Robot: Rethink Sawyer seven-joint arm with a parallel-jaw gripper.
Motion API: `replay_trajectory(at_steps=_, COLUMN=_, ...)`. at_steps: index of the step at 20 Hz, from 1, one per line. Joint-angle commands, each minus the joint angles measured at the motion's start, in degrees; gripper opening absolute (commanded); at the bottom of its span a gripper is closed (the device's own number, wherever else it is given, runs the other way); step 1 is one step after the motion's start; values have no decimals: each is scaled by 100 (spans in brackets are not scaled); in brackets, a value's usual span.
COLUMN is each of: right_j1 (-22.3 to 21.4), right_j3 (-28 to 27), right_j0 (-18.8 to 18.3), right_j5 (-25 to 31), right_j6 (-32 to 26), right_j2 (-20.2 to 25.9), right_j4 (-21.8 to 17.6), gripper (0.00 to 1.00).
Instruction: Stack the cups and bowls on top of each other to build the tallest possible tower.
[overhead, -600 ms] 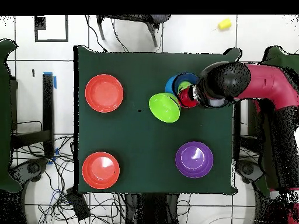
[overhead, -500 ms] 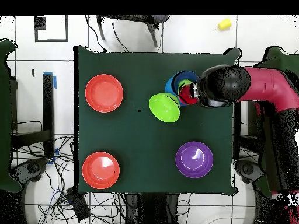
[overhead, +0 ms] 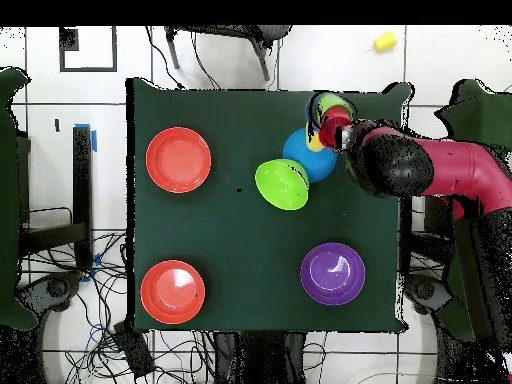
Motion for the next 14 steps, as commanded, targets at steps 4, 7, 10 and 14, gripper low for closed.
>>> replay_trajectory(at_steps=4, right_j1=247, right_j3=398, right_j0=376, right_j5=287, right_j6=-112, right_j2=-605, right_j4=-176, gripper=0)
replay_trajectory(at_steps=7, right_j1=237, right_j3=471, right_j0=267, right_j5=-446, right_j6=74, right_j2=-449, right_j4=-174, gripper=0)
replay_trajectory(at_steps=10, right_j1=207, right_j3=510, right_j0=271, right_j5=-93, right_j6=-148, right_j2=-475, right_j4=-128, gripper=0)
replay_trajectory(at_steps=14, right_j1=324, right_j3=577, right_j0=259, right_j5=356, right_j6=-297, right_j2=-462, right_j4=106, gripper=0)
